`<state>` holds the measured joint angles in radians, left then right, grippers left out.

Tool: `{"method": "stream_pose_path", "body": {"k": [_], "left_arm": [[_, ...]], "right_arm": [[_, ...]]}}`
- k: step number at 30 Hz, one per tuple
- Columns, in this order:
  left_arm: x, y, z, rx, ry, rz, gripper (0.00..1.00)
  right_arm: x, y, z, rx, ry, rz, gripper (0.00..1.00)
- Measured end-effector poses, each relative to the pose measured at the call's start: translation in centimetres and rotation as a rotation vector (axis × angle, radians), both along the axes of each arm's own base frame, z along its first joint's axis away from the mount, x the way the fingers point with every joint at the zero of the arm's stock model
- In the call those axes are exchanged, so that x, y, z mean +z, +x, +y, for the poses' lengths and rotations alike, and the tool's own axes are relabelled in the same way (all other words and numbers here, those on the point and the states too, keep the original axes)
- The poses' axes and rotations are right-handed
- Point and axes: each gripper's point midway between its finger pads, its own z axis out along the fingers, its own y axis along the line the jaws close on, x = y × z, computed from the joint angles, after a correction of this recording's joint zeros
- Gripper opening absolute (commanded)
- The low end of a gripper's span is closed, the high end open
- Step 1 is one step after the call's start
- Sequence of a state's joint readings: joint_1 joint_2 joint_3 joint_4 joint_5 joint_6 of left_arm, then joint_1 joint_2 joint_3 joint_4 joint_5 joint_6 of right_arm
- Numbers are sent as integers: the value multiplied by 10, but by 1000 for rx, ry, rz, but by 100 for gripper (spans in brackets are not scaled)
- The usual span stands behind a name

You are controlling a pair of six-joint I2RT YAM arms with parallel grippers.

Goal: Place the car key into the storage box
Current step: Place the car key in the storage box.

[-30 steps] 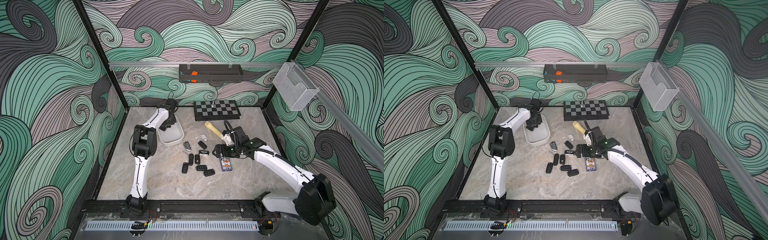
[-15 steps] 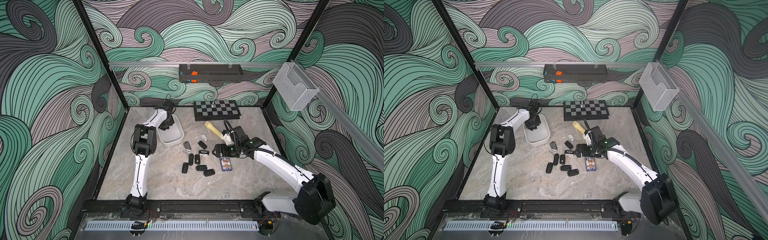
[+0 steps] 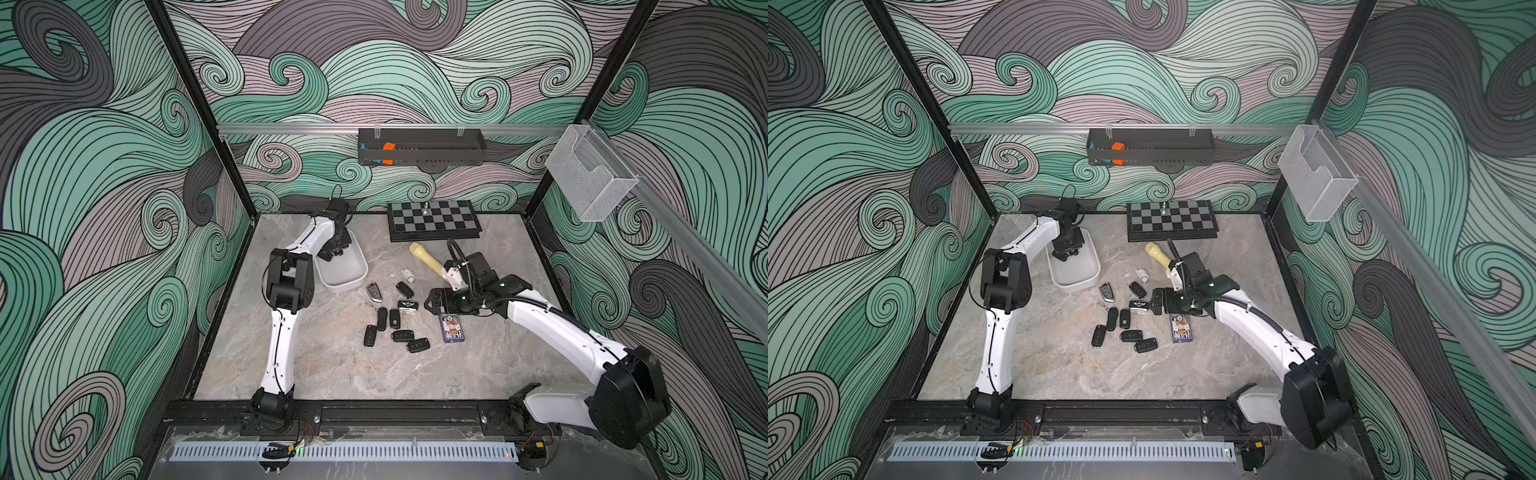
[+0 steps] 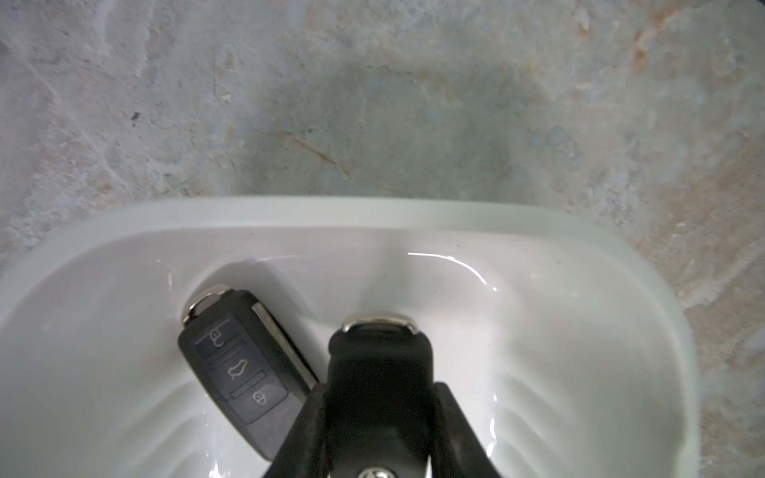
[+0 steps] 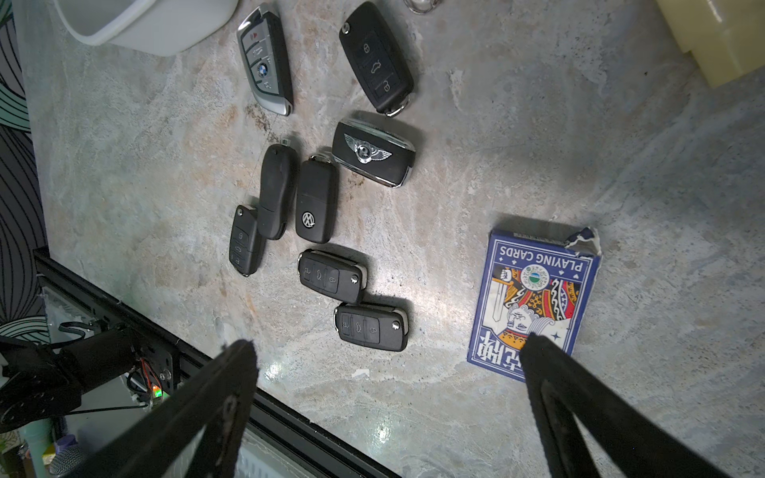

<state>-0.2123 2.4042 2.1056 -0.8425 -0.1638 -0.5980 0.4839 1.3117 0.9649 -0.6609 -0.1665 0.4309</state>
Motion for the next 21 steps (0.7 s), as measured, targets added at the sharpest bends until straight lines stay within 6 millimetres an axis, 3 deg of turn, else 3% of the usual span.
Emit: {"method": "stream_pose_path", "body": {"k": [5,9,13,21], "left_arm": [[-6,0,1,5,5,9,32],[-6,0,3,11,9,9,45],[-6,-1,4,15,11,10,51],[-9,-12,4,11,8,56,51]], "right_arm": [[0,0,0,0,0,0,99],[1,0,0,1,1,-2,99],[1,1,0,1,2,-3,99],[3,0,2,4,10,-5,99]]}}
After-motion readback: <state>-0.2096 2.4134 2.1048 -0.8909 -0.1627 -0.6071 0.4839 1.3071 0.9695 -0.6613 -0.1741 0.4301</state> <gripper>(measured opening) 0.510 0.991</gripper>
